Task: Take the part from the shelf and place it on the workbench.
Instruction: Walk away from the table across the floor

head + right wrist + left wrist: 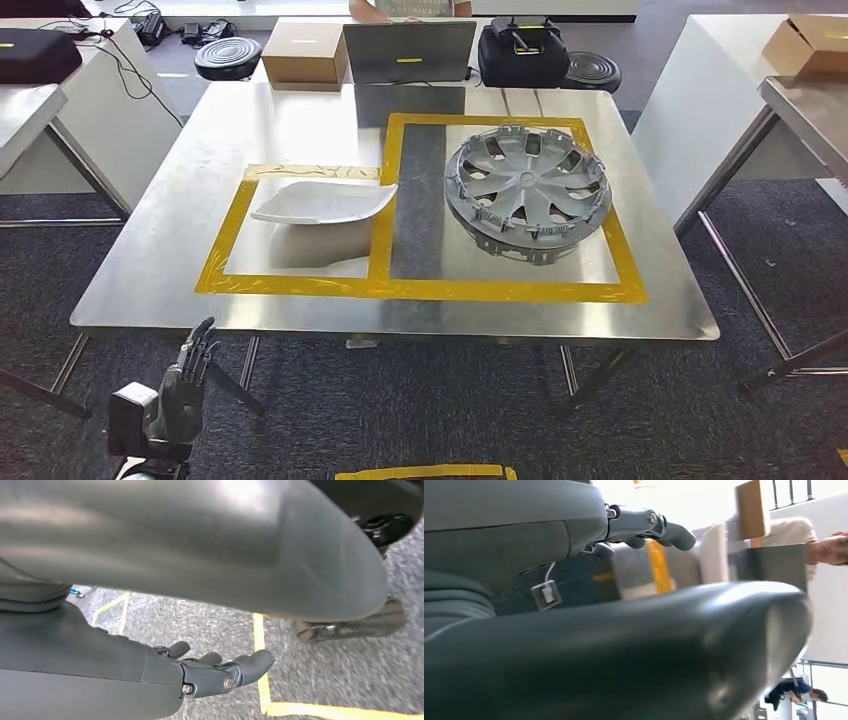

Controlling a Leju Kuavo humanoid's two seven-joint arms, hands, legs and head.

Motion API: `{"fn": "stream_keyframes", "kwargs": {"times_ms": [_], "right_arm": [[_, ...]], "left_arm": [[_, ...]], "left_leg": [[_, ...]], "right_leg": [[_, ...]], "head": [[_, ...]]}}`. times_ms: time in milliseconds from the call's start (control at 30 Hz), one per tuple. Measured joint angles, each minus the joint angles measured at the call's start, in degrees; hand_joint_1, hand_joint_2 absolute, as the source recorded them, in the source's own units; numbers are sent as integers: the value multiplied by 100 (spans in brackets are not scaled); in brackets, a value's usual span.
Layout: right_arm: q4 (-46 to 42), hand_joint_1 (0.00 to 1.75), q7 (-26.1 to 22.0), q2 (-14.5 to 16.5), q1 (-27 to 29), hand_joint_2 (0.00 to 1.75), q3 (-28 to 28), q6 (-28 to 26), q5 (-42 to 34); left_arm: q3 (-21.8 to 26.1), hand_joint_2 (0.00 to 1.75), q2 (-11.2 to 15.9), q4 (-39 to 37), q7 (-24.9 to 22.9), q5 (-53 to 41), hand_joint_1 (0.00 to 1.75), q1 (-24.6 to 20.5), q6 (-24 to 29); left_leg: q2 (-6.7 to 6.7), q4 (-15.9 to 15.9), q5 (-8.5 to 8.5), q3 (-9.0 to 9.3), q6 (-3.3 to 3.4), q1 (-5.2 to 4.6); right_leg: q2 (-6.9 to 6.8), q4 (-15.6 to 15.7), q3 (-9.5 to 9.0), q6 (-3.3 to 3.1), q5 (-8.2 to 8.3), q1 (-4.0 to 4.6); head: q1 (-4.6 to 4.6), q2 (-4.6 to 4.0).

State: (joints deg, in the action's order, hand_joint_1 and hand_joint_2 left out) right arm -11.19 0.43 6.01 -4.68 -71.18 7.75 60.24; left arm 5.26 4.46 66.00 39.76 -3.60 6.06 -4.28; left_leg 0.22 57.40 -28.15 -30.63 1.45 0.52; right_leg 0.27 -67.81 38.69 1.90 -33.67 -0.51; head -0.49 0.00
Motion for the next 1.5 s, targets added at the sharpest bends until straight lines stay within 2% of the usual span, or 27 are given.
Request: {"fn": "stream_keyframes", "kwargs": {"times_ms": [33, 67, 100, 133, 200, 267, 300, 367, 400, 467, 533, 567, 600, 667, 733, 767, 867, 933, 1033, 1067, 1133, 1200, 1267, 1300, 1400, 1433, 1500], "right_arm": [[0, 0, 1, 1, -1, 0, 0, 1, -2], [0, 0, 3, 1, -2, 0, -1, 0, -4], [0, 0, 5, 1, -2, 0, -1, -1, -6], [0, 0, 7, 1, -2, 0, -1, -2, -9], [0, 0, 11, 1, -15, 0, -1, -3, -3], [0, 0, 20, 1, -31, 0, -8, -3, 26], [0, 0, 26, 1, -35, 0, -20, -2, 40], [0, 0, 33, 8, -35, 0, -46, -1, 40], [0, 0, 34, 14, -37, 0, -56, -2, 32], [0, 0, 29, 22, -40, 0, -81, -5, 14], [0, 0, 21, 22, -38, 0, -113, -7, 10], [0, 0, 17, 22, -37, 0, -125, -6, 11], [0, 0, 16, 22, -36, 0, -133, -5, 14], [0, 0, 19, 25, -36, 0, -140, -4, 23], [0, 0, 28, 27, -40, 0, -141, -4, 29], [0, 0, 33, 28, -43, 0, -141, -6, 28], [0, 0, 36, 28, -42, 0, -145, -10, 28], [0, 0, 38, 27, -30, 0, -152, -10, 28], [0, 0, 38, 29, -31, 0, -167, -2, 29], [0, 0, 39, 29, -32, 0, -172, 2, 29], [0, 0, 38, 29, -33, 0, -180, 3, 26], [-1, 0, 35, 26, -36, 0, -183, -2, 18], [-3, 0, 24, 18, -46, 0, -184, 2, 12], [-3, 0, 15, 15, -49, 0, -185, 7, 13], [0, 0, -2, 19, -44, 0, -186, 13, 28], [1, 0, -2, 21, -43, 0, -186, 7, 34], [2, 0, -2, 21, -41, 0, -188, -5, 39]], "left_arm": [[23, 0, -6, -180, 9, -25, 0, -18, 23], [50, 0, -14, -373, 16, -53, 0, -38, 48], [79, 0, -24, -558, 20, -80, 0, -52, 71], [110, 0, -34, -732, 24, -98, 0, -67, 89], [173, 0, -59, -1003, 27, -104, 0, -110, 106], [238, 0, -84, -1270, 34, -105, 0, -176, 115], [268, 0, -97, -1395, 38, -112, 0, -207, 119], [317, 0, -120, -1627, 42, -131, 0, -261, 121], [335, 0, -128, -1741, 42, -146, 0, -283, 129], [359, 0, -131, -1995, 42, -186, 0, -345, 168], [380, 0, -133, -2263, 42, -236, 0, -418, 226], [388, 0, -134, -2393, 41, -263, 0, -449, 257], [393, 0, -134, -2525, 40, -296, 0, -477, 296], [398, 0, -132, -2796, 40, -398, 0, -542, 407], [402, 0, -129, -3104, 40, -541, 0, -642, 572], [403, 0, -128, -3279, 42, -608, 0, -693, 657], [403, 0, -125, -3770, 42, -717, 0, -793, 814], [403, 0, -125, -3981, 41, -739, 0, -836, 838], [403, 0, -124, -4226, 35, -778, 0, -894, 884], [403, 0, -123, -4334, 10, -815, 0, -917, 924], [403, 0, -120, -4585, -133, -936, 0, -950, 1039], [402, 0, -123, -4815, -402, -1068, 0, -948, 1139], [400, 0, -136, -4993, -737, -1174, 0, -921, 1190], [399, 0, -142, -5071, -932, -1208, 0, -906, 1199], [398, 0, -157, -5261, -1525, -1239, 0, -832, 1204], [398, 0, -165, -5305, -1650, -1238, 0, -802, 1204], [398, 0, -172, -5370, -1771, -1236, 0, -765, 1204]], "left_leg": [[6, 7, 60, -80, 0, -1], [13, 18, 120, -161, -5, -2], [20, 34, 176, -244, -14, -1], [26, 57, 231, -331, -29, 1], [29, 113, 310, -459, -69, -3], [32, 139, 387, -513, -135, -10], [34, 130, 433, -521, -172, -10], [28, 114, 494, -533, -245, 3], [19, 162, 419, -565, -277, 9], [5, 584, -47, -711, -330, 25], [3, 1301, -558, -879, -374, 29], [3, 1570, -635, -899, -388, 30], [3, 1678, -574, -841, -396, 32], [3, 1317, -265, -439, -397, 42], [-8, 529, -239, 121, -357, 35], [-17, 233, -301, 291, -318, 26], [-20, 51, -302, 275, -148, -2], [1, 51, -178, 139, -37, 6], [14, 55, 28, -113, 33, -2], [16, 61, 93, -193, 38, -13], [21, 82, 211, -350, 34, -36], [27, 105, 313, -478, 20, -56], [34, 114, 410, -543, -20, -65], [39, 106, 461, -553, -51, -58], [33, 82, 537, -590, -156, -41], [21, 166, 407, -634, -190, -38], [1, 681, -143, -791, -261, -20]], "right_leg": [[0, -344, 75, 20, -181, -4], [0, -565, 80, 33, -221, -6], [-1, -607, -4, 39, -133, -8], [-2, -470, -186, 37, 24, -9], [-1, 321, -781, -5, 227, 0], [4, 934, -1175, -83, 183, 30], [6, 1043, -1220, -126, 150, 50], [-7, 1072, -1163, -216, 239, 46], [-17, 1086, -1119, -266, 300, 35], [-36, 1104, -987, -337, 437, 17], [-40, 1090, -811, -351, 565, 23], [-41, 1077, -719, -344, 627, 24], [-42, 1058, -623, -332, 686, 23], [-42, 1007, -442, -292, 790, 13], [-42, 953, -314, -227, 879, 18], [-42, 936, -283, -190, 921, 23], [-34, 938, -238, -76, 1045, 14], [-24, 755, -116, -11, 801, -1], [-21, -189, 148, 39, -37, -6], [-21, -478, 170, 42, -150, -5], [-20, -579, -36, 11, -5, 7], [-18, 61, -610, -79, 240, 47], [-22, 850, -1154, -163, 218, 98], [-24, 1067, -1278, -190, 171, 121], [-39, 1188, -1222, -266, 296, 118], [-46, 1209, -1161, -304, 370, 100], [-60, 1217, -998, -348, 512, 79]], "head": [[5, 0], [7, 0], [9, 0], [10, 0], [16, 0], [17, 0], [20, 0], [26, 0], [21, 0], [-2, 0], [-25, 0], [-26, 0], [-28, 0], [-34, 0], [-42, 0], [-42, 0], [-36, 0], [-26, 0], [2, 0], [5, 0], [9, 0], [9, 0], [6, 0], [11, 0], [31, 0], [22, 0], [0, 0]]}}
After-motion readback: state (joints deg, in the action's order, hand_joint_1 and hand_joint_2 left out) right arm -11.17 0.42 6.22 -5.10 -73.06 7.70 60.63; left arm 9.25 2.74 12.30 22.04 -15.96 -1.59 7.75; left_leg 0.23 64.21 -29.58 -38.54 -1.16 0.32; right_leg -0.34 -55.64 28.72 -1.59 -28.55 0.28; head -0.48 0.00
